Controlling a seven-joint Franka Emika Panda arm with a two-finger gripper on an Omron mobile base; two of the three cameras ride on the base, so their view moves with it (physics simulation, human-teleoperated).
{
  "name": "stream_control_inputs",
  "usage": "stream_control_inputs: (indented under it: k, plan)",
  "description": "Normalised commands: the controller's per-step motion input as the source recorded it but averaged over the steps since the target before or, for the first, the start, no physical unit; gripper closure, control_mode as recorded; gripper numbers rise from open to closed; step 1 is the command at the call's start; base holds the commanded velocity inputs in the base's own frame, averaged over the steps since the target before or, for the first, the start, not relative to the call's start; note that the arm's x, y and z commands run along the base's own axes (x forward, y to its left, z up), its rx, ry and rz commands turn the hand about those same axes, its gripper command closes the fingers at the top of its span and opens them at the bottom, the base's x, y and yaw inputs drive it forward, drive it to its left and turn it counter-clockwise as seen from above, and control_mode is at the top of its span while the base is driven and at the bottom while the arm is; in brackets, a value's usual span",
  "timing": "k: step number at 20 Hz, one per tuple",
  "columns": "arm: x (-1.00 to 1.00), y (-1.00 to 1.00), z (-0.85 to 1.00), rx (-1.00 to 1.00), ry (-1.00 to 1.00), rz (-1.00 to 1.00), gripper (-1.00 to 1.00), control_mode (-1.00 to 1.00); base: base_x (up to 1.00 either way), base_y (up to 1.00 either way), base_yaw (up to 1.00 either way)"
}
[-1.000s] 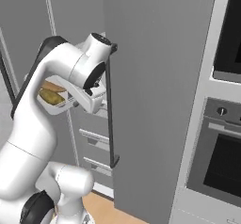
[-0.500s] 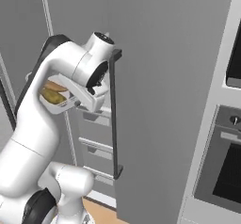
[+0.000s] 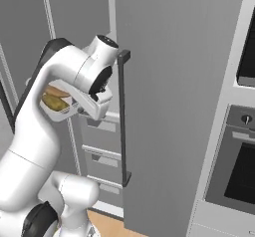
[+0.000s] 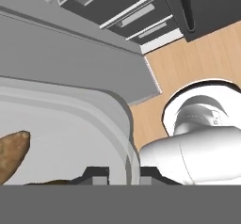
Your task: Take the meat container that has the shrimp and place it on the second highest rack of the freezer. Then take the vegetable container that has the sweet potato and potato and place it on the highest rack of the freezer.
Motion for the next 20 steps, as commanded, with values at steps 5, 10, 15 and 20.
stream_control_inputs:
  k: [5,10,15,20]
  plan:
    - [0.24,0.06,-0.04,-0.03,0.00,-0.14,1.00,-1.00,0.00,0.00,0.00]
    - [0.20,0.06,-0.09,0.10,-0.04,-0.33,1.00,-1.00,0.00,0.00,0.00]
    - [0.89,0.30,0.04,0.03,-0.02,-0.53,1.00,-1.00,0.00,0.00,0.00]
    - [0.67,0.09,0.20,0.00,-0.07,-0.41,1.00,-1.00,0.00,0.00,0.00]
